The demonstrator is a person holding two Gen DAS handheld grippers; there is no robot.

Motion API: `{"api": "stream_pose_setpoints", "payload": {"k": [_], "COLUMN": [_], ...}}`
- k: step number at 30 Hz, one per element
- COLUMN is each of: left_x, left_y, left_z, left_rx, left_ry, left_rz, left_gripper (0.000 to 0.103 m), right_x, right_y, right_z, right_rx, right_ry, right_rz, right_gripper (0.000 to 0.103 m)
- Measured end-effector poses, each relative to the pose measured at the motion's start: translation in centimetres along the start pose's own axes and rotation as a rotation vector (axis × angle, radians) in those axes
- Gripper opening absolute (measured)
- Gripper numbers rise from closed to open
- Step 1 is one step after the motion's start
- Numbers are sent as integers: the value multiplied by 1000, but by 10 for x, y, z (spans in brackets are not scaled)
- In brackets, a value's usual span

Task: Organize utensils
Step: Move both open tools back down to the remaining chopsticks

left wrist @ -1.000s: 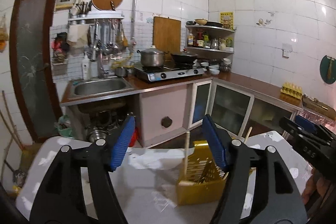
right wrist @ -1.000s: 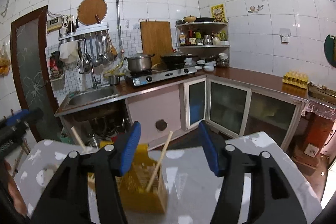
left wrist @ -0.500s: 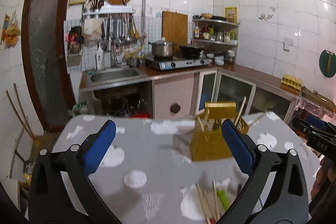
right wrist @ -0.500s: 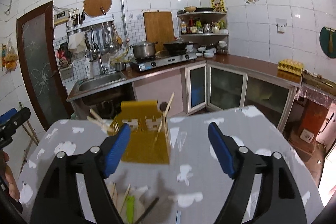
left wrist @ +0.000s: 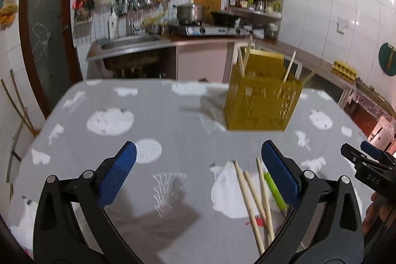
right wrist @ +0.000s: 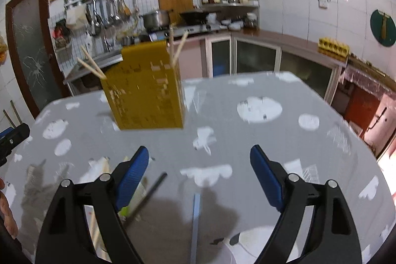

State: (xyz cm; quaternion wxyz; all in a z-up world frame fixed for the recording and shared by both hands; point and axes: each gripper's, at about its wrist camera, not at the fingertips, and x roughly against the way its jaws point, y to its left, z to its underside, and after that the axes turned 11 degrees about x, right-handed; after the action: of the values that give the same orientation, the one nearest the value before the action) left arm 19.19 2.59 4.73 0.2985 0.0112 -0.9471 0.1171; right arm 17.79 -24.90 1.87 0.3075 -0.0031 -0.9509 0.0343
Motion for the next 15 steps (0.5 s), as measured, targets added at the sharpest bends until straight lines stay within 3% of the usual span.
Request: {"api": "stream_pose_setpoints", "payload": {"k": [15], "left_x": [-67], "left_y": [-15], "left_z": [38], "left_rx": [7], "left_ry": [201], "left_rz": [-40], "left_gripper": [98], "right_x": [-48], "right_y": [-1], "right_z": [31], "right_rx": [13], "right_ry": [177], "right_rz": [44], "right_gripper": [79]}}
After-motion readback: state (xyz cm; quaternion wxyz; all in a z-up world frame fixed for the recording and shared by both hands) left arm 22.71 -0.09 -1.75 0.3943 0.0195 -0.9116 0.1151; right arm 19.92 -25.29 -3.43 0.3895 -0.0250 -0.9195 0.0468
